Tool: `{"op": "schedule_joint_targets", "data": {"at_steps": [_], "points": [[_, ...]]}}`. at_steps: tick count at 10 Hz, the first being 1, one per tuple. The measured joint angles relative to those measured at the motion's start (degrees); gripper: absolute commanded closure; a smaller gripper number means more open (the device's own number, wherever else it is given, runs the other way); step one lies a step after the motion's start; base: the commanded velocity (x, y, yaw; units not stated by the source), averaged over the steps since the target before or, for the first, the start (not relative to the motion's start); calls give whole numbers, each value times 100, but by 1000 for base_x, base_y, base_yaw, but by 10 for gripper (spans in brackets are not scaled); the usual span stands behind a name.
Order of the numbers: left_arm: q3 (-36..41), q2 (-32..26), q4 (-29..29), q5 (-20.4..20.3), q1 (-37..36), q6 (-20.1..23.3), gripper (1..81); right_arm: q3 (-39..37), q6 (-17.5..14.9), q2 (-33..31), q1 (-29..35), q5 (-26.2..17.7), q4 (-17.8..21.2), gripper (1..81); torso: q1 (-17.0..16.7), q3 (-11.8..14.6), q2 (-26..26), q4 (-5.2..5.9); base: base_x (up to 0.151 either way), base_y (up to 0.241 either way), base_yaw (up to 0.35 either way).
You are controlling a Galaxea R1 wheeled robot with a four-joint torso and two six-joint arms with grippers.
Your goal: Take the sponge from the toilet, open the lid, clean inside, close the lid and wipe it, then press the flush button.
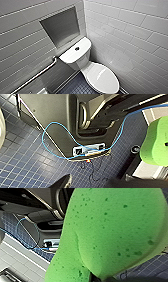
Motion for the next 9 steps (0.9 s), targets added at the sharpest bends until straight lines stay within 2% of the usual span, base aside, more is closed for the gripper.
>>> {"op": "schedule_joint_targets", "data": {"at_steps": [3,6,9], "points": [[-335,282,0,-151,17,0,10,1242,-67,-728,105,107,155,811,0,2,-2,0,0,0,0],[-391,301,0,-179,95,1,10,2097,-32,-1635,216,556,265,811,-2,2,-2,0,0,0,0],[-846,601,0,-193,169,39,10,3762,2,-2441,678,658,286,811,-2,2,0,0,0,0,0]]}}
